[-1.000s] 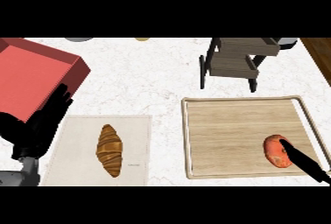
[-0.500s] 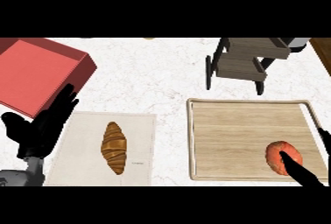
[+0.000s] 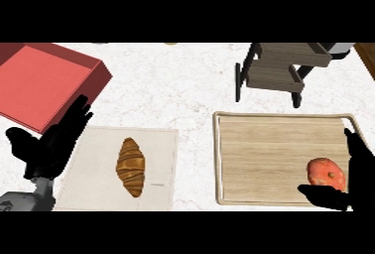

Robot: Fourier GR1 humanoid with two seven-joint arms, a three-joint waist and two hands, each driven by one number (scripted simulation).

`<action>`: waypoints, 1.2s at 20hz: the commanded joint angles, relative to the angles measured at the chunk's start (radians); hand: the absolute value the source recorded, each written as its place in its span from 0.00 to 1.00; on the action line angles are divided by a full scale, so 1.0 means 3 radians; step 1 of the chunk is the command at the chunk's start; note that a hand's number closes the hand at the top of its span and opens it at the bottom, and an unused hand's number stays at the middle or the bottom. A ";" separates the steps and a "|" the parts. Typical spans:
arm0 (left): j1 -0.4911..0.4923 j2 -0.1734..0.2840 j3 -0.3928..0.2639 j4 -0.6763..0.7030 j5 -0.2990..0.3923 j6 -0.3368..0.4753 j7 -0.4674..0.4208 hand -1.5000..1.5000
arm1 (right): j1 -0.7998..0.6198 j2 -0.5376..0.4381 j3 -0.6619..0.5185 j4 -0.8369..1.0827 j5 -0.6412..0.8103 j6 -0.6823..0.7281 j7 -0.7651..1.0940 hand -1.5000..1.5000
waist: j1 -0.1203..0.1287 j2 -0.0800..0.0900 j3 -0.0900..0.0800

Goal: Pick the squash from the tray and place it in the tiered basket

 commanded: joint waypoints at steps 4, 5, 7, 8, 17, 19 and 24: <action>0.0081 -0.0020 0.0051 -0.0100 -0.0014 0.0003 0.0054 0.50 | -0.0048 0.0438 0.0124 0.0279 0.0324 0.0183 0.0632 0.00 | -0.0029 -0.0008 0.0012; -0.0046 -0.0058 0.0066 0.0275 -0.0095 -0.0066 -0.0162 0.50 | -0.0118 0.0451 0.0073 0.0416 0.0365 0.0188 0.0540 0.00 | -0.0057 0.0005 0.0010; -0.0043 0.0094 0.0209 -0.0043 0.0102 -0.0144 0.0158 0.50 | -0.0299 0.0533 -0.0053 0.0615 0.0380 0.0248 0.0494 0.00 | -0.0023 -0.0004 0.0013; -0.0007 0.0007 0.0123 -0.0036 -0.0011 -0.0071 0.0120 0.50 | -0.0149 0.0464 -0.0130 0.0612 0.0385 0.0231 0.0350 0.00 | -0.0049 -0.0006 0.0013; -0.0087 -0.0078 0.0187 0.0006 -0.0120 -0.0137 0.0174 0.50 | -0.0025 0.0734 -0.0223 0.0926 0.1007 0.0103 0.0006 0.00 | -0.0065 -0.0004 0.0013; 0.0109 -0.0130 0.0193 -0.0114 -0.0184 -0.0085 0.0073 0.50 | -0.0126 0.0622 -0.0540 0.0864 0.0792 0.0318 -0.0093 0.00 | -0.0053 -0.0007 0.0013; 0.0028 -0.0115 0.0261 -0.0053 -0.0130 -0.0193 0.0147 0.50 | -0.0007 0.1067 -0.0254 0.0906 0.0788 0.0466 0.0024 1.00 | -0.0056 -0.0004 0.0013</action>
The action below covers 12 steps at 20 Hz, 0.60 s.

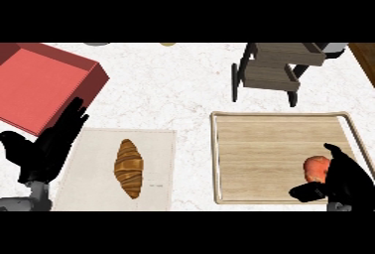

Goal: Pick the squash from the tray and place it in the tiered basket

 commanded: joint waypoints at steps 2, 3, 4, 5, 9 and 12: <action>-0.0165 0.0021 0.0129 0.0055 0.0093 -0.0113 0.0101 0.50 | -0.0037 0.0123 -0.0092 0.0265 -0.0267 0.0262 0.0045 1.00 | -0.0004 0.0019 0.0021; 0.0105 -0.0074 0.0057 0.0071 -0.0014 -0.0105 -0.0178 0.50 | 0.0029 0.0042 -0.0078 0.0155 -0.0220 0.0375 0.0074 1.00 | 0.0001 0.0016 0.0019; 0.0056 0.0043 0.0097 0.0112 -0.0006 -0.0180 -0.0124 0.50 | -0.0139 0.0090 0.0050 0.0299 -0.0072 0.0443 0.0190 1.00 | 0.0022 0.0021 0.0018; -0.0021 -0.0059 0.0061 -0.0023 -0.0034 -0.0026 0.0034 0.50 | -0.0094 0.0000 -0.0009 0.0235 -0.0092 0.0478 0.0087 1.00 | 0.0007 0.0016 0.0020; -0.0035 -0.0054 0.0089 0.0075 -0.0049 -0.0131 -0.0061 0.50 | -0.0041 -0.0065 0.0019 0.0342 0.0012 0.0446 -0.0121 1.00 | 0.0001 0.0019 0.0020; -0.0029 -0.0055 0.0124 -0.0076 -0.0051 -0.0088 0.0113 0.50 | -0.0046 0.0038 0.0182 0.0277 0.0332 0.0363 0.0007 1.00 | 0.0006 0.0014 0.0021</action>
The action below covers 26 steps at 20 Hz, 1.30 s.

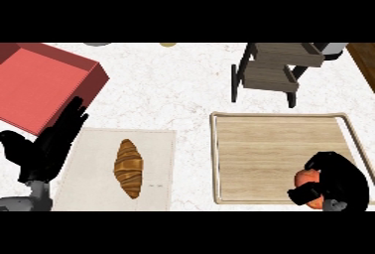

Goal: Pick the squash from the tray and place it in the tiered basket

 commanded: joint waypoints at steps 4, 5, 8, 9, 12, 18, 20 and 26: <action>-0.0102 -0.0039 0.0054 0.0142 -0.0047 -0.0023 0.0031 0.50 | -0.0103 -0.0495 -0.0188 -0.0060 0.0120 0.0133 -0.0491 1.00 | -0.0026 0.0041 0.0051; 0.0062 -0.0045 -0.0027 -0.0048 -0.0020 -0.0075 -0.0014 0.50 | -0.0306 -0.0821 -0.0404 0.0098 -0.0171 0.0239 -0.0954 1.00 | 0.0040 0.0045 0.0056; -0.0005 -0.0043 -0.0009 -0.0037 -0.0033 -0.0036 -0.0007 0.50 | -0.0443 -0.1274 -0.0457 -0.0016 -0.0459 0.0436 -0.1663 1.00 | 0.0079 0.0048 0.0066; -0.0013 -0.0043 -0.0048 -0.0024 -0.0045 -0.0060 0.0007 0.50 | -0.0516 -0.1337 -0.0454 -0.0022 -0.0498 0.0414 -0.1847 1.00 | 0.0104 0.0061 0.0074; -0.0015 -0.0046 -0.0027 -0.0029 -0.0031 -0.0040 0.0037 0.50 | -0.0767 -0.1613 -0.0874 -0.0016 -0.0914 0.0358 -0.2454 1.00 | 0.0045 0.0034 0.0082; -0.0007 -0.0036 0.0024 0.0031 -0.0016 -0.0046 0.0003 0.50 | -0.1323 -0.1649 -0.1775 0.0353 -0.2079 0.0361 -0.3338 1.00 | 0.0020 0.0044 0.0085; -0.0016 -0.0013 0.0056 0.0003 0.0006 -0.0047 0.0039 0.50 | -0.1506 -0.1812 -0.2031 0.0562 -0.2497 0.0638 -0.3608 1.00 | 0.0022 0.0032 0.0075; -0.0061 -0.0045 0.0026 0.0043 -0.0014 -0.0087 -0.0001 0.50 | -0.2154 -0.2619 -0.2402 0.1742 -0.3105 0.1577 -0.4074 1.00 | 0.0129 0.0075 0.0054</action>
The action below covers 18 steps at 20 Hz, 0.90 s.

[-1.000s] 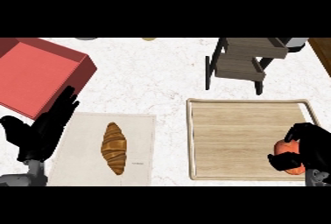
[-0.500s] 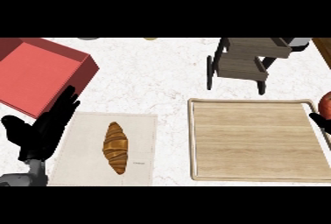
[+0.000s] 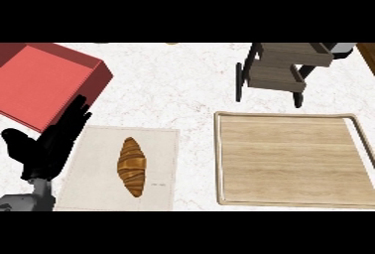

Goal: Pick the squash from the tray and place it in the tiered basket

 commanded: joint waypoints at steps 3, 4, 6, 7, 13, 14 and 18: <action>-0.0199 -0.0040 -0.0061 -0.0008 -0.0077 0.0055 0.0142 0.50 | -0.0813 -0.0728 -0.0032 0.1042 -0.0429 0.0843 -0.0324 1.00 | 0.0086 0.0021 -0.0011; -0.0080 -0.0010 -0.0050 0.0035 -0.0020 -0.0095 0.0024 0.50 | -0.0899 -0.0722 0.0080 0.1253 -0.0297 0.0793 -0.0502 1.00 | 0.0117 0.0030 -0.0011; -0.0203 -0.0008 0.0008 0.0049 0.0000 -0.0063 0.0146 0.50 | -0.1199 -0.0808 0.0194 0.1339 -0.0368 0.0970 -0.0397 1.00 | 0.0056 0.0010 -0.0013; -0.0166 -0.0047 -0.0044 0.0082 -0.0073 -0.0041 0.0078 0.50 | -0.1382 -0.0687 0.0365 0.1500 -0.0243 0.0836 -0.0448 1.00 | 0.0105 0.0024 -0.0013; -0.0062 -0.0152 -0.0095 0.0063 -0.0223 0.0052 -0.0001 0.50 | -0.2203 -0.0261 0.0871 0.1558 -0.0058 0.0685 0.0106 1.00 | 0.0065 0.0007 -0.0016; -0.0042 -0.0023 0.0000 -0.0071 -0.0071 -0.0082 0.0122 0.50 | -0.2365 -0.0164 0.0940 0.1506 -0.0095 0.0712 0.0396 1.00 | 0.0077 -0.0003 -0.0018; -0.0020 -0.0131 -0.0031 -0.0040 -0.0204 0.0041 0.0079 0.50 | -0.2539 0.0233 0.1065 0.1479 -0.0011 0.0514 0.0661 1.00 | -0.0006 -0.0016 -0.0015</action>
